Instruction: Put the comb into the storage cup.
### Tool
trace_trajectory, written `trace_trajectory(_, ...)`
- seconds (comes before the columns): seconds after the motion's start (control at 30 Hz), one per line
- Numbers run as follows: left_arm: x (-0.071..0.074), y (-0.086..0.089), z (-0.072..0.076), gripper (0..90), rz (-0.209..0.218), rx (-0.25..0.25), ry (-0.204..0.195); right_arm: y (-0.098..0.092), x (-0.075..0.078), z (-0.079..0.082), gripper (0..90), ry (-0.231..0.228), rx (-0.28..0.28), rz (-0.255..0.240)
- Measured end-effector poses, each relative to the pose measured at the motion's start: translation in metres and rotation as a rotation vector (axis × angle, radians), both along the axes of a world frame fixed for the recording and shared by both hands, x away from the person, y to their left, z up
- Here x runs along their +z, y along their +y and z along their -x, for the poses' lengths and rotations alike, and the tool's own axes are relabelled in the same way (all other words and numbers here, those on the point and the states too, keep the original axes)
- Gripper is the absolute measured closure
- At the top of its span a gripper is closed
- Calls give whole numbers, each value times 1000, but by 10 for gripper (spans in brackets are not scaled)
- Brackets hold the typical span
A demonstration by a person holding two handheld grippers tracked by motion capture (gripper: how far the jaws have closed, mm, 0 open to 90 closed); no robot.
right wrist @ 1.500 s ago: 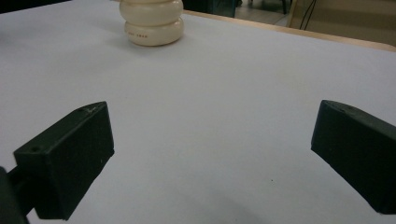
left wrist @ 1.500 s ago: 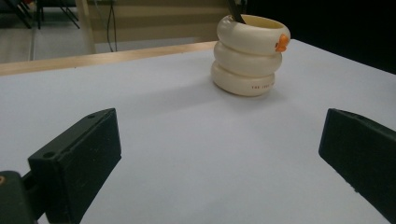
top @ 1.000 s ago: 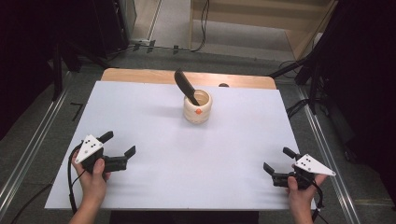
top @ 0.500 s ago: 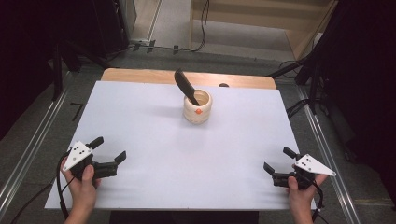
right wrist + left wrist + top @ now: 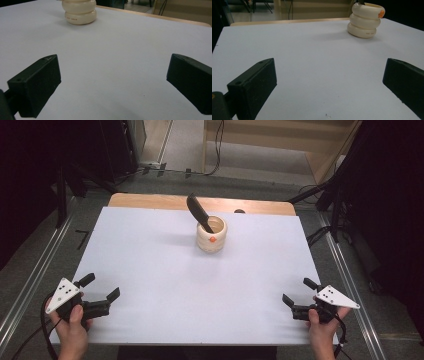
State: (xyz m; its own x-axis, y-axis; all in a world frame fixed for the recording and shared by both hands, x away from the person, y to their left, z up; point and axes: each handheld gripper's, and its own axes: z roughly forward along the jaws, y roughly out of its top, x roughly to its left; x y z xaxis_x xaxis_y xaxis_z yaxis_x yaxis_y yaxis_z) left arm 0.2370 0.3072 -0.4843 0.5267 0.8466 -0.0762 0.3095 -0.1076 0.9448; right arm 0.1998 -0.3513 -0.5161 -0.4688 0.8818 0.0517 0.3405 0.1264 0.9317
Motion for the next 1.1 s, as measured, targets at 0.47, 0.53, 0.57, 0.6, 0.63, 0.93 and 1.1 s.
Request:
trace_trajectory(0.47, -4, 19, 6, 0, -49, 26, 3, 0, 0, 0, 0, -1, 2, -7)
trace_trajectory(0.53, -5, 20, 6, 0, -52, 21, 0, 0, 0, 0, 0, -1, 2, -5)
trace_trajectory(0.57, -5, 22, 7, 0, -50, 21, 0, 0, 0, 0, 0, -2, 1, -4)
trace_trajectory(0.6, -6, 24, 6, 0, -45, 16, 3, 0, 0, 0, 0, -1, 2, -4)
trace_trajectory(0.63, -6, 26, 6, 0, -44, 15, 8, 0, 0, 0, 0, -2, 1, -5)
trace_trajectory(0.93, -6, 37, 11, 0, -13, 33, -20, -4, 0, 0, 0, -9, -5, -22)
trace_trajectory(1.1, -8, 39, 11, 0, 9, 45, -18, -4, 0, 1, 0, -9, -5, -28)
